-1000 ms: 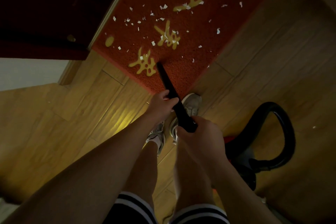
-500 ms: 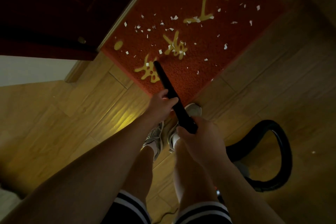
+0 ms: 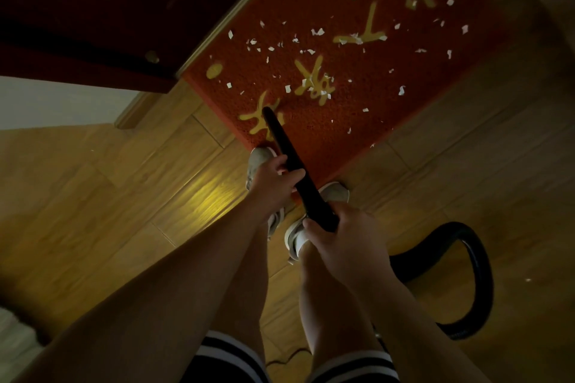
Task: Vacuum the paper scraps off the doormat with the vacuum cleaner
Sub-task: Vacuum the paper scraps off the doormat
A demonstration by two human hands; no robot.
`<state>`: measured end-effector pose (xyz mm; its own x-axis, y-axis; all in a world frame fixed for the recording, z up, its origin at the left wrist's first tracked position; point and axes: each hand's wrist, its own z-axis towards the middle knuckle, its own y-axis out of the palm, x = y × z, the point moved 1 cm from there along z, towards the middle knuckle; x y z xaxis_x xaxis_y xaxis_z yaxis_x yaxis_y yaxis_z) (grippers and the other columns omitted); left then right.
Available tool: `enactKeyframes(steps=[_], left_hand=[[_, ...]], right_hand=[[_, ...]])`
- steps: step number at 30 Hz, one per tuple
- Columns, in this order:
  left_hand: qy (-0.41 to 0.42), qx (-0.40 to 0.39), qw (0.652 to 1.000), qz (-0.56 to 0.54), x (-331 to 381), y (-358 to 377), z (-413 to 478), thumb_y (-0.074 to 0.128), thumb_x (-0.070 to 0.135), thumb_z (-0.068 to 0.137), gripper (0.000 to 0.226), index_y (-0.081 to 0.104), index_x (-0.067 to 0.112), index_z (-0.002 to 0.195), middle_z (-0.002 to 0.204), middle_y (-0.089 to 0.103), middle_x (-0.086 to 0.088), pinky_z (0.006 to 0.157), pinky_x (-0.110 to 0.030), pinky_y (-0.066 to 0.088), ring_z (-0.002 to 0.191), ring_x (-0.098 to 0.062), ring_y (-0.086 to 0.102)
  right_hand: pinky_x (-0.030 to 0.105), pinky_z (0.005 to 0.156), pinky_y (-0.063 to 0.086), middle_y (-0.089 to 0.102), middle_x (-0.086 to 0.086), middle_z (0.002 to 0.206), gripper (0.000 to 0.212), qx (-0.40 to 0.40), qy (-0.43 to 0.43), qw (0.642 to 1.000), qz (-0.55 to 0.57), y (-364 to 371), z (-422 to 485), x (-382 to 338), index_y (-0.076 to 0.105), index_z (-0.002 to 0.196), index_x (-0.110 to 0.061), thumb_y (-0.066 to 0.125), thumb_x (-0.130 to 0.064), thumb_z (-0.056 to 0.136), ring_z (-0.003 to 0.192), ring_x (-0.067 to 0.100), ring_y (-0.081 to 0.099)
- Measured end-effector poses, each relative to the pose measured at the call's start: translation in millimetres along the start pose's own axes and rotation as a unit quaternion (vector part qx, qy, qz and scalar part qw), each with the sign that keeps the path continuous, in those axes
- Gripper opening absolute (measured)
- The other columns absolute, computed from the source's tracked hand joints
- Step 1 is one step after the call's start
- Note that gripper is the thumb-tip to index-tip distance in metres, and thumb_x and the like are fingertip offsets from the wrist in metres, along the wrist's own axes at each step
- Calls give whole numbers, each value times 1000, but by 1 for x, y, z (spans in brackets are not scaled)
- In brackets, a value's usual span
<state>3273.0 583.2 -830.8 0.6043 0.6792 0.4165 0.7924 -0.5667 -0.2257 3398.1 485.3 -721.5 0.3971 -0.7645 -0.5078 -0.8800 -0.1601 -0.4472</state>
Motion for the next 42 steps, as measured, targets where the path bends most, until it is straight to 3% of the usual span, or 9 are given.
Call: enactKeyframes(steps=[8, 13, 18, 24, 27, 35, 39, 42], left_hand=[[-1, -5, 1000, -13, -5, -16, 2, 71, 27, 92, 64, 49, 14, 150, 135, 63, -5, 75, -23, 53, 110, -21, 68], [-4, -12, 1000, -27, -1, -28, 7, 70, 20, 94, 59, 50, 9, 148, 136, 61, -11, 60, -13, 50, 113, -31, 67], [4, -28, 999, -17, 2, -39, 14, 69, 17, 95, 57, 49, 7, 147, 133, 62, -12, 58, -11, 48, 92, -14, 65], [16, -32, 999, 10, 6, -52, 19, 69, 21, 95, 60, 47, 6, 149, 140, 55, -12, 57, -9, 48, 106, -23, 66], [18, -33, 999, 28, 7, -57, 20, 69, 24, 95, 61, 47, 7, 149, 141, 53, -9, 65, -12, 50, 114, -23, 64], [12, -37, 999, 35, 17, -65, 16, 70, 28, 94, 64, 45, 13, 152, 143, 55, -6, 90, -34, 57, 113, -21, 66], [5, -44, 999, 25, 24, -69, 16, 69, 24, 95, 63, 44, 12, 152, 141, 58, -6, 86, -29, 55, 109, -20, 67], [0, -45, 999, 30, 30, -73, 19, 71, 28, 93, 65, 45, 14, 152, 142, 58, -5, 96, -38, 55, 115, -26, 66]], right_hand=[[38, 55, 54, 63, -3, 63, 22, 3, 9, 1000, -1, 10, 0, -17, 64, 81, -21, 68, -42, 89, 55, 15, 60], [39, 53, 52, 62, -2, 60, 26, 14, 9, 1000, 1, 18, 4, -28, 64, 80, -19, 69, -43, 88, 52, 18, 59], [40, 55, 55, 63, -2, 63, 27, 14, 20, 1000, -3, 27, 10, -37, 63, 82, -20, 68, -45, 88, 54, 15, 62], [39, 53, 53, 60, -3, 58, 26, 27, 19, 999, -1, 35, 14, -48, 62, 76, -21, 69, -43, 87, 51, 16, 59], [40, 55, 54, 61, -4, 58, 27, 30, 27, 999, 1, 39, 15, -51, 61, 75, -21, 69, -44, 87, 52, 15, 60], [42, 54, 54, 61, -2, 58, 26, 39, 31, 998, 30, 41, 12, -58, 61, 73, -21, 70, -41, 86, 51, 16, 60], [43, 53, 54, 60, -2, 58, 28, 39, 34, 998, 33, 42, 15, -62, 60, 74, -21, 68, -44, 87, 51, 18, 59], [41, 51, 50, 57, -3, 56, 30, 40, 31, 998, 32, 42, 20, -66, 57, 72, -22, 66, -46, 86, 49, 18, 55]])
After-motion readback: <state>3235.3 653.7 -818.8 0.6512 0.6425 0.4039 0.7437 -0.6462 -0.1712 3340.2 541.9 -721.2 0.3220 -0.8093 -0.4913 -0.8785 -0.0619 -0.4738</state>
